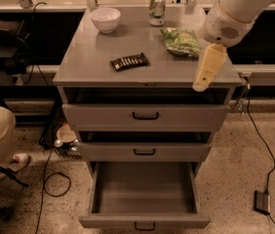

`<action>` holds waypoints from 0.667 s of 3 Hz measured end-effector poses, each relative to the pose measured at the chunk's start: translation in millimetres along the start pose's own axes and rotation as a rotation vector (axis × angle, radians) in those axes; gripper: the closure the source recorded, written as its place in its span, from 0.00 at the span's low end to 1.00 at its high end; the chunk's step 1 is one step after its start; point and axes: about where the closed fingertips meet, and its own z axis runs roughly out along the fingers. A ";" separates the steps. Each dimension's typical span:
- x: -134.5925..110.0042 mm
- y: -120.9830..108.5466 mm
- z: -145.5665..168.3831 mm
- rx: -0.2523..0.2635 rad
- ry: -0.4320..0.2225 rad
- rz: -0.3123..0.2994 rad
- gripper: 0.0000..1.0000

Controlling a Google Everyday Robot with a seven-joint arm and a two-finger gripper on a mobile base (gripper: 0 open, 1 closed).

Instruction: Place rxbar chocolate into bottom drawer

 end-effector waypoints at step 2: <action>-63.6 -67.4 73.9 -0.030 -0.070 -0.051 0.00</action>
Offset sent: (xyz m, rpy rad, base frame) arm 0.1353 0.0927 -0.0434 0.0995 0.0068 0.1330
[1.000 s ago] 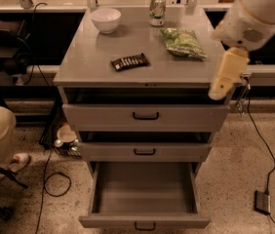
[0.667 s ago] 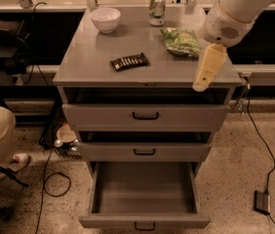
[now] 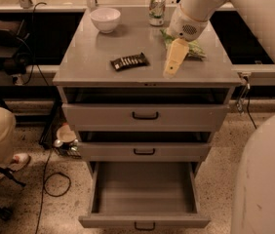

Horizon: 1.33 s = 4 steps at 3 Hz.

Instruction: Place rxbar chocolate into bottom drawer

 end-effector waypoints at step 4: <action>-44.3 -39.8 52.2 -0.003 -0.031 -0.148 0.00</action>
Offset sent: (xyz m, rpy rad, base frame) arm 0.0375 0.0271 -0.0216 -0.0968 -0.0318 0.0578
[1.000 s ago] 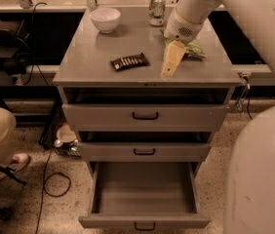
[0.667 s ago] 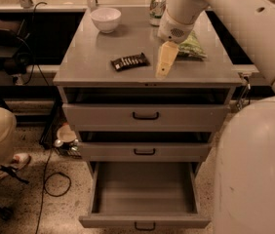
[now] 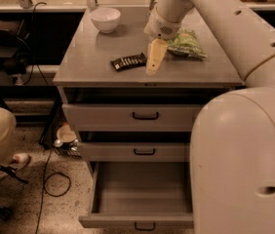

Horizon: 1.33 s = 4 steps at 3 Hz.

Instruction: Place rxbar chocolate into bottom drawer

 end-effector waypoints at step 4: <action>-40.2 -30.6 58.2 -0.079 0.037 -0.123 0.00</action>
Offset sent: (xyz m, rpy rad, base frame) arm 0.0279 0.0539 -0.0041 -0.0584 0.0311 0.1859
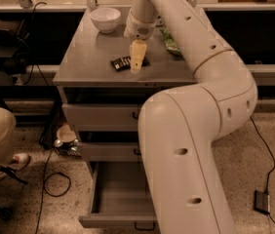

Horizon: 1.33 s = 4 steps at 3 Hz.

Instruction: Place rxbar chocolate into bottom drawer

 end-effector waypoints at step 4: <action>30.3 -4.0 16.6 -0.034 0.010 0.122 0.78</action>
Offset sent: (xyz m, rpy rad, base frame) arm 0.0194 -0.0489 -0.0442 -0.0125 0.1567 -0.1579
